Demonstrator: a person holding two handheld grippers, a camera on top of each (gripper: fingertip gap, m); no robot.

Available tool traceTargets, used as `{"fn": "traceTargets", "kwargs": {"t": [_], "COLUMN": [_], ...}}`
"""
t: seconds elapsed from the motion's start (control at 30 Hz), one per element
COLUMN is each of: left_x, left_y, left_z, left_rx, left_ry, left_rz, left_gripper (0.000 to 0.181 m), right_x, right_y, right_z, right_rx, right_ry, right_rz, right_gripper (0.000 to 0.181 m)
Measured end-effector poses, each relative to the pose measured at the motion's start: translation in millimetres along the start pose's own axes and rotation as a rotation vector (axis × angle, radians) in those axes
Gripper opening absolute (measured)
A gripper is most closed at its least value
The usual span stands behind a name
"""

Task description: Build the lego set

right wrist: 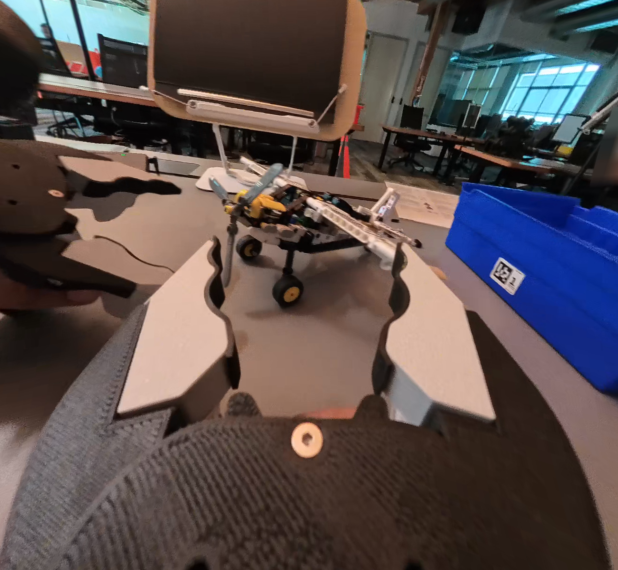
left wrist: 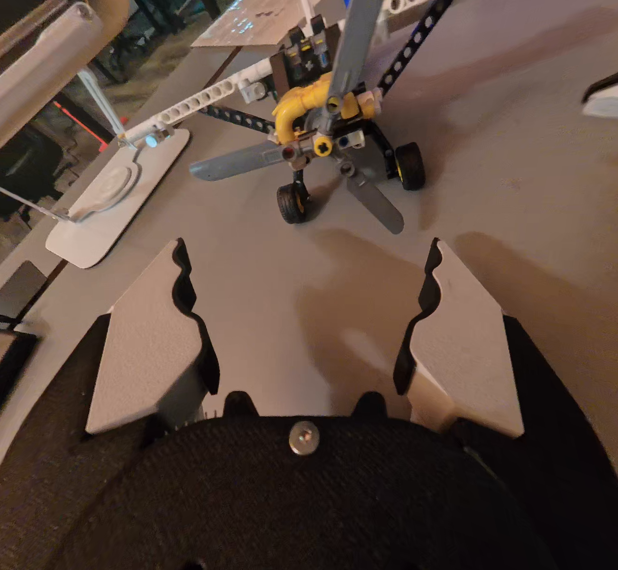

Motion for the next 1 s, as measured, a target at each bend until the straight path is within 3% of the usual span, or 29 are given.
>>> {"fn": "traceTargets", "kwargs": {"t": [0.17,0.37,0.43,0.63,1.0], "left_x": [15,42,46,51,39], "left_y": [7,-11,-20,-33,-11], "left_z": [1,18,23,20,14], "left_rx": [-0.064,-0.147,-0.115,-0.002,-0.029], "left_ry": [0.164,0.424,0.417,0.422,0.532], "left_rz": [0.092,0.168,0.153,0.145,0.157], "left_gripper": [0.131,0.125,0.118,0.066,0.064], "right_x": [-4,-1,0,-2,0], "right_y": [14,17,18,16,22], "right_z": [29,29,29,31,33], "right_rx": [-0.063,-0.082,-0.076,-0.049,-0.028], "right_ry": [-0.004,0.04,0.036,-0.008,-0.041], "right_rz": [0.032,0.065,0.071,0.06,0.093], "right_gripper": [0.095,0.093,0.091,0.09,0.087]}}
Point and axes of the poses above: each gripper's, where its closed fingertips meet, y back along the fingers, x out of its top, z = x × y across the jaws, the point moved 2 cm from there along y, back along the fingers, and after that the axes turned 9 degrees about y, right-handed, at the moved point
